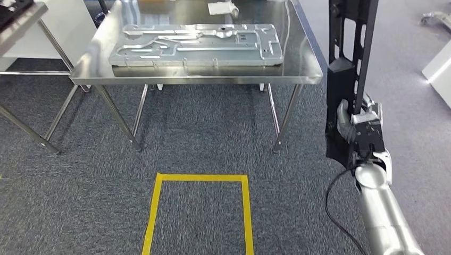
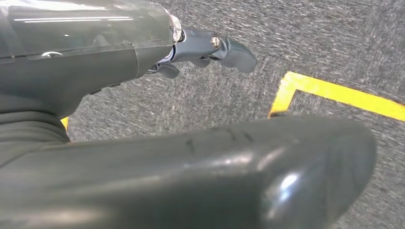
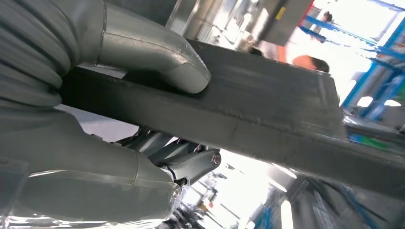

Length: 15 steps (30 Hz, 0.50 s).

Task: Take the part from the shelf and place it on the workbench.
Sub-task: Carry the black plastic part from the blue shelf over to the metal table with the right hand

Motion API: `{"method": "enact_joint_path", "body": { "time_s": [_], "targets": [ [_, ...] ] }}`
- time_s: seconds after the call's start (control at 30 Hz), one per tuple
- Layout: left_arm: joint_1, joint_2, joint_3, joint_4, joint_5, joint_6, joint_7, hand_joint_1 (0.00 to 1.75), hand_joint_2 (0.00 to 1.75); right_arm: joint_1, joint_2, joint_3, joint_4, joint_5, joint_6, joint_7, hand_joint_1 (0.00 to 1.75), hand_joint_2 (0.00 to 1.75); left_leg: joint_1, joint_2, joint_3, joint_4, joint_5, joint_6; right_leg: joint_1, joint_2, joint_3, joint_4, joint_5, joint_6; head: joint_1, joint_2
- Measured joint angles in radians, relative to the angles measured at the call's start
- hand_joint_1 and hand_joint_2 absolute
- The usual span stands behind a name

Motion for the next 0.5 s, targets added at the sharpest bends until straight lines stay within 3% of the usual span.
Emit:
{"method": "enact_joint_path", "body": {
  "time_s": [0.07,0.1,0.17,0.23,0.27,0.3,0.33,0.43,0.47,0.5],
  "targets": [
    [-0.005,-0.001,-0.006,0.0,0.013,0.002,0.006,0.0,0.0,-0.03,0.002,0.01,0.017,0.003,0.005,0.001,1.75,1.75,-0.001,0.007,-0.001,0.03,0.006,-0.009,-0.003,0.002,0.02,-0.006,-0.006,-0.019,0.0,0.0],
    [-0.009,-0.001,-0.008,0.0,0.018,0.003,0.008,0.0,0.0,-0.047,0.004,0.015,0.027,0.006,0.006,-0.001,1.75,1.75,-0.001,0.013,-0.019,0.065,0.007,-0.011,-0.004,0.002,0.03,-0.008,-0.013,-0.026,0.0,0.0],
    [-0.018,-0.001,-0.01,0.0,0.025,0.004,0.011,0.0,0.0,-0.069,0.006,0.023,0.045,0.011,0.006,-0.002,1.75,1.75,0.002,0.026,-0.092,0.18,-0.019,-0.016,-0.003,0.001,0.049,-0.01,-0.029,-0.036,-0.001,0.0],
    [-0.02,-0.002,-0.012,0.0,0.032,0.007,0.014,0.0,0.0,-0.075,0.009,0.031,0.064,0.013,0.007,-0.002,1.75,1.75,0.003,0.03,-0.184,0.284,-0.073,-0.019,-0.002,-0.001,0.074,-0.01,-0.052,-0.039,-0.002,0.0],
    [-0.018,-0.003,-0.014,0.0,0.036,0.01,0.016,0.0,0.0,-0.076,0.012,0.035,0.073,0.014,0.008,-0.002,1.75,1.75,0.003,0.031,-0.218,0.301,-0.09,-0.02,-0.001,-0.001,0.089,-0.01,-0.065,-0.038,-0.002,0.0],
    [-0.015,-0.003,-0.017,0.0,0.039,0.012,0.017,0.0,0.0,-0.079,0.015,0.039,0.082,0.014,0.008,-0.002,1.75,1.75,0.004,0.033,-0.238,0.284,-0.088,-0.019,-0.001,-0.001,0.107,-0.01,-0.079,-0.037,-0.002,0.0],
    [-0.014,-0.004,-0.019,0.0,0.042,0.015,0.019,0.0,0.0,-0.082,0.018,0.042,0.09,0.015,0.008,-0.002,1.75,1.75,0.004,0.034,-0.246,0.245,-0.066,-0.017,-0.002,-0.001,0.124,-0.01,-0.092,-0.036,-0.002,0.0],
    [-0.009,-0.006,-0.027,0.001,0.054,0.022,0.022,0.0,0.0,-0.095,0.029,0.047,0.11,0.018,0.006,-0.002,1.75,1.75,-0.002,0.039,-0.243,0.088,0.107,-0.005,0.0,0.0,0.165,-0.014,-0.13,-0.025,-0.001,0.0],
    [-0.008,-0.007,-0.029,0.001,0.06,0.025,0.024,0.0,0.0,-0.099,0.033,0.048,0.114,0.022,0.006,-0.001,1.75,1.75,-0.006,0.04,-0.239,0.06,0.146,0.0,0.001,0.001,0.176,-0.018,-0.138,-0.018,-0.001,0.0],
    [-0.008,-0.008,-0.03,0.001,0.066,0.027,0.026,0.0,0.0,-0.101,0.036,0.05,0.117,0.026,0.005,-0.001,1.75,1.75,-0.007,0.039,-0.234,0.051,0.149,0.005,0.002,0.002,0.184,-0.017,-0.137,-0.01,-0.001,0.0]
  ]
}}
